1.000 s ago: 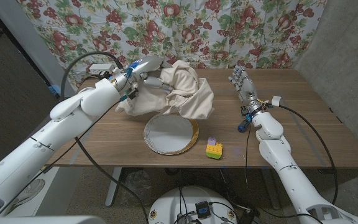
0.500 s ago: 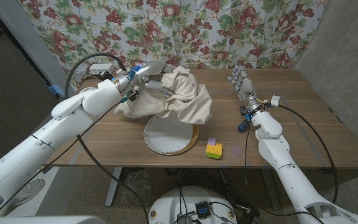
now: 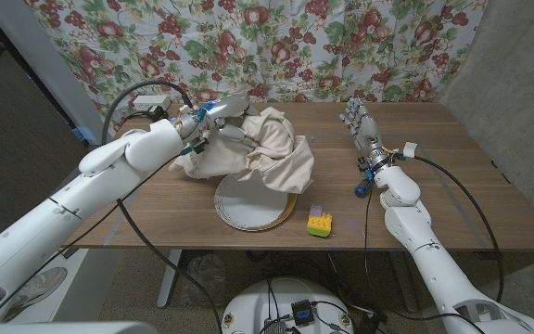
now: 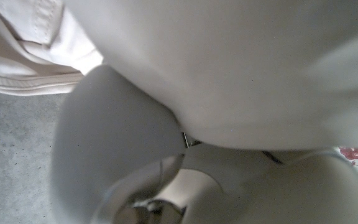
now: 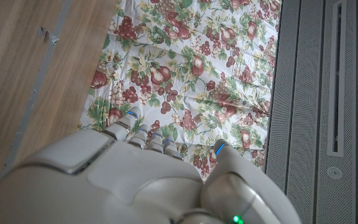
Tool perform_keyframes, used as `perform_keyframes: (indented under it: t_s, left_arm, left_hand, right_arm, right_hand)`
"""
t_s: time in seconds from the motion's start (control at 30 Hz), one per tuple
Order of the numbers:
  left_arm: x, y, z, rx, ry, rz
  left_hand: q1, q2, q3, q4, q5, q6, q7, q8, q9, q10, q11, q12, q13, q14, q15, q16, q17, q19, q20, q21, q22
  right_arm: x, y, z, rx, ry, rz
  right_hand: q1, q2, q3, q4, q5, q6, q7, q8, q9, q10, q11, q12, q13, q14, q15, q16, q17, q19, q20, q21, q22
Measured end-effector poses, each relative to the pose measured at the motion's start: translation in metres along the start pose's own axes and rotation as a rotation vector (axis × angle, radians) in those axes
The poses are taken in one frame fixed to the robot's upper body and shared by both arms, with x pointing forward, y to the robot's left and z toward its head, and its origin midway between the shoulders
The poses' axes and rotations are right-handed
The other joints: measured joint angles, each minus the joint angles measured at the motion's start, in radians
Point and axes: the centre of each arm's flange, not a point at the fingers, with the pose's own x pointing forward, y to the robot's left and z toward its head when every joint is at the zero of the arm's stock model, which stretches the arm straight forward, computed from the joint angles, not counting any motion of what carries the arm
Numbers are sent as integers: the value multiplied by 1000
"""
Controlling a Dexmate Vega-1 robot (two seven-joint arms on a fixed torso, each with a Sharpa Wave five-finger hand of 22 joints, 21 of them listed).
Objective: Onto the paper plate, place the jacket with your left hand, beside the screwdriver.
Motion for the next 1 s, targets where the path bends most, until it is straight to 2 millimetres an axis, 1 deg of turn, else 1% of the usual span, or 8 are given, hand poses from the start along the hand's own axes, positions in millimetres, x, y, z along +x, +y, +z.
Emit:
perform_keyframes:
  t_s: [0.17, 0.2, 0.4, 0.6, 0.73, 0.8, 0.9, 1.0]
  left_arm:
    - [0, -2, -1, 7, 8, -16]
    - [1, -2, 2, 14, 2, -24]
    - [3, -4, 4, 27, 6, -54]
    - [3, -5, 4, 37, 10, -70]
    - [3, -5, 6, 51, 9, -81]
    - [2, -5, 7, 58, 13, -92]
    - [2, -6, 7, 66, 18, -107]
    - [2, -7, 9, 80, 20, -125]
  left_hand:
    - [-4, 4, 0, 0, -1, 0, 0, -2, 0, 0, 0, -4, 0, 2, 2, 0, 4, -7, 7, 0, 0]
    - [-4, 4, 0, 0, -1, 0, 0, -2, 0, 0, 0, -6, 0, 2, 2, 0, 5, -10, 10, 0, -3]
    - [-4, 4, 2, 2, 1, 4, -4, -4, 1, 0, 0, -7, 5, 2, 2, -6, 5, -18, 18, 0, -5]
    - [-4, 4, 2, 2, 4, -2, -9, -6, 7, -4, -4, -13, 9, 2, 2, -12, 5, -18, 18, 0, -7]
    - [-2, 6, 4, 4, 4, -11, -18, -10, 8, -14, -14, -21, 10, 2, 2, -32, 0, -34, 34, -9, -13]
    - [-1, 15, 6, 6, 5, -14, -21, -12, 8, -17, -17, -25, 10, -4, -4, -39, -10, -37, 37, -13, -14]
    - [-4, 17, 6, 6, 9, -19, -27, -17, 8, -19, -18, -38, 7, -8, -8, -63, -24, -60, 60, -32, -19]
    - [-5, 22, 6, 6, 9, -28, -36, -19, 8, -22, -22, -44, 2, -11, -11, -78, -35, -69, 69, -41, -19]
  right_arm:
    - [0, 0, 0, 0, 0, 0]
    - [0, 0, 0, 1, -1, 0]
    - [-1, 0, 0, 2, -1, -2]
    - [-2, 0, 1, 2, -5, -1]
    - [-3, 0, 2, 2, -7, -1]
    - [-4, 1, 3, 2, -9, -2]
    - [-4, 1, 4, 2, -11, -2]
    - [-4, 1, 5, 1, -15, -1]
  right_hand:
    - [0, 0, 0, 0, 0, 0, 0, 0, 0, 0, 0, 0, 0, 0, 0, 0, 0, 0, 0, 0, 0]
    - [0, 0, 0, 0, 0, 0, 0, 0, 0, 0, 0, 0, 0, 0, 0, 0, 0, 0, 0, 0, 0]
    - [0, 0, 0, 0, 0, 0, 0, 0, 0, 0, 0, 0, 0, 0, 0, 0, 0, 0, 0, 0, 0]
    - [0, 0, 0, 0, 0, 0, 0, 0, 0, 0, 0, 0, 0, 0, 0, 0, 0, 0, 0, 0, 0]
    - [0, 0, 0, 0, 0, 0, 0, 0, 0, 0, 0, 0, 0, 0, 0, 0, 0, 0, 0, 0, 0]
    - [0, 0, 0, 0, 0, 0, 0, 0, 0, 0, 0, 0, 0, 0, 0, 0, 0, 0, 0, 0, 0]
    - [0, 0, 0, 0, 0, 0, 0, 0, 0, 0, 0, 0, 0, 0, 0, 0, 0, 0, 0, 0, 0]
    - [0, 0, 0, 0, 0, 0, 0, 0, 0, 0, 0, 0, 0, 0, 0, 0, 0, 0, 0, 0, 0]
